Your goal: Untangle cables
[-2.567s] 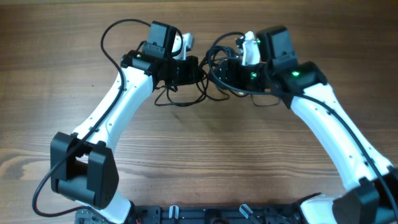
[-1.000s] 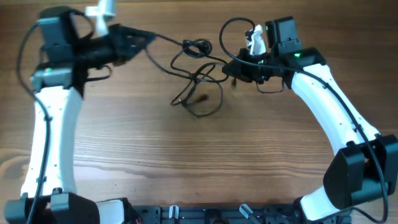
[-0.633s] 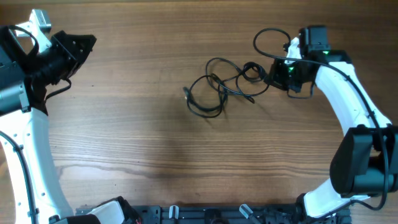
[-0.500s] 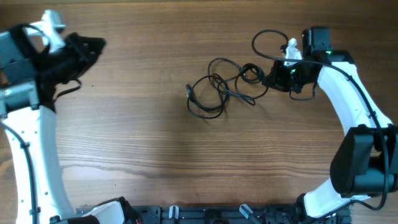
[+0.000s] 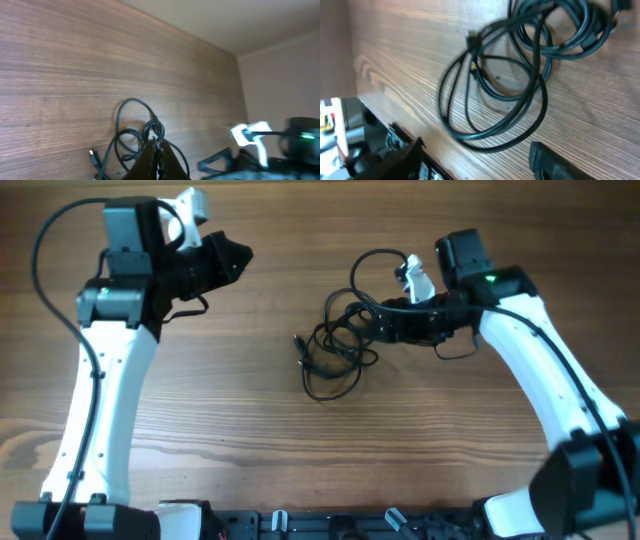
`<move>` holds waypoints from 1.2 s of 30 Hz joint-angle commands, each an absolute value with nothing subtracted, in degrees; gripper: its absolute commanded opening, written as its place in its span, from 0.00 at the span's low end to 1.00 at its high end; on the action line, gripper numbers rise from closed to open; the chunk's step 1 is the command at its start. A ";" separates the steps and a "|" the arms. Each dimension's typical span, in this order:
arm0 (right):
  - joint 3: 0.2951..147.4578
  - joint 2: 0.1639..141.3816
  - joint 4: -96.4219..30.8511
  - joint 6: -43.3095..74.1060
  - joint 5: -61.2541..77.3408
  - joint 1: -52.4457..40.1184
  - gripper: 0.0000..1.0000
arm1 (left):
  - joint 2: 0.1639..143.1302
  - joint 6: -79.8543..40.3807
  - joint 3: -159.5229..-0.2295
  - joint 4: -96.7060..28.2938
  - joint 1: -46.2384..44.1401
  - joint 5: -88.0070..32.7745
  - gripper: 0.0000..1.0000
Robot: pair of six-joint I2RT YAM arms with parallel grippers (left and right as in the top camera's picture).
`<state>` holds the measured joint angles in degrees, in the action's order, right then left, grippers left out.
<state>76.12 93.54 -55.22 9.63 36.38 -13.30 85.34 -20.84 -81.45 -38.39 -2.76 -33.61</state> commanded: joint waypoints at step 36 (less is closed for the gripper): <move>76.42 77.32 -53.63 16.27 22.26 -2.28 0.77 | 120.51 -13.69 -81.97 -21.50 -29.82 -15.57 0.30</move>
<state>76.12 76.90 -53.76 17.26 23.42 -2.24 118.34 -15.51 -81.45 -21.61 -28.32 -16.10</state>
